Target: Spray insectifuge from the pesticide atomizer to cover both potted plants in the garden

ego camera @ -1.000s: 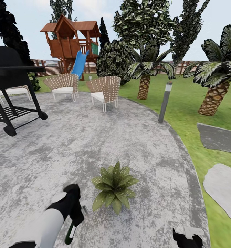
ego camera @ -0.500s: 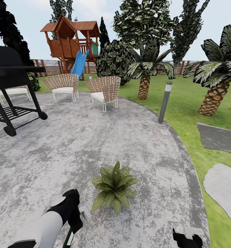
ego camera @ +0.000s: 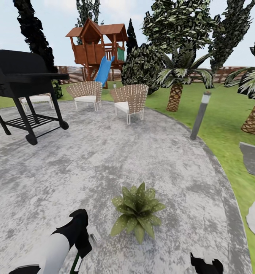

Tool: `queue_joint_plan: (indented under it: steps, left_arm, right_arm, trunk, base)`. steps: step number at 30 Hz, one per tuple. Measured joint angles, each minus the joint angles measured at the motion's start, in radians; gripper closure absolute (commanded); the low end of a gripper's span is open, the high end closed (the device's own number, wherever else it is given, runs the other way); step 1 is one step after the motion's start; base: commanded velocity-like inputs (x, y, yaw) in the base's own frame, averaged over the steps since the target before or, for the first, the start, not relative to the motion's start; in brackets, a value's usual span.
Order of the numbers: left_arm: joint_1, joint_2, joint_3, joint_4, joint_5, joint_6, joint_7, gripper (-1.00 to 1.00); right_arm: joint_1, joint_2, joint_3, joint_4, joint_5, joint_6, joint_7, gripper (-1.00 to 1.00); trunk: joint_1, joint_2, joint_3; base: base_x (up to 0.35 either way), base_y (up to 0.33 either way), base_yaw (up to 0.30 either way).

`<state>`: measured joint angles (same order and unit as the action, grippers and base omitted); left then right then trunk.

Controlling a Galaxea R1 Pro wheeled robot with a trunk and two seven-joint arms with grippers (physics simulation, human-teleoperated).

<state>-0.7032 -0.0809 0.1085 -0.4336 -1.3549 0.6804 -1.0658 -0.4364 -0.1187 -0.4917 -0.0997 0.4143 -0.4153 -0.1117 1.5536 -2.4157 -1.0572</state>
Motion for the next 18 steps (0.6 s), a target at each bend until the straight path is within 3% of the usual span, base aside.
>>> queue_joint_plan:
  steps: [4,8,9,10,12,18]
  left_arm:
    - [-0.007,-0.006,-0.008,-0.013,-0.009,0.003,-0.007,1.00]
    - [-0.018,-0.008,-0.013,-0.014,-0.014,0.001,-0.052,1.00]
    - [-0.018,-0.009,-0.014,-0.012,-0.026,0.001,-0.065,1.00]
    - [-0.019,-0.010,-0.028,-0.010,-0.074,0.000,-0.095,1.00]
    - [-0.018,-0.010,-0.032,-0.010,-0.095,0.001,-0.121,1.00]
    - [-0.010,-0.005,-0.035,-0.016,-0.097,0.001,-0.125,1.00]
  right_arm:
    - [0.000,-0.001,0.000,0.000,0.000,0.000,0.000,-1.00]
    - [0.000,-0.001,0.000,0.000,0.000,0.000,0.000,-1.00]
    - [0.000,-0.001,0.000,0.000,0.000,0.000,0.000,-1.00]
    - [0.000,-0.001,0.000,0.000,0.000,0.000,0.000,-1.00]
    - [0.000,-0.001,0.000,0.000,0.000,0.000,0.000,-1.00]
    - [0.000,-0.001,0.000,0.000,0.000,0.000,0.000,-1.00]
  trunk:
    - [0.000,0.000,0.000]
    - [0.001,0.000,0.000]
    - [0.001,0.000,0.000]
    - [0.001,0.000,0.000]
    - [0.001,0.000,0.000]
    - [0.000,0.000,0.000]
  base:
    - [0.098,0.000,0.045]
    - [0.008,0.000,0.004]
    - [0.000,0.000,0.000]
    - [0.000,0.000,0.000]
    - [0.000,0.000,0.000]
    - [0.085,-0.100,0.000]
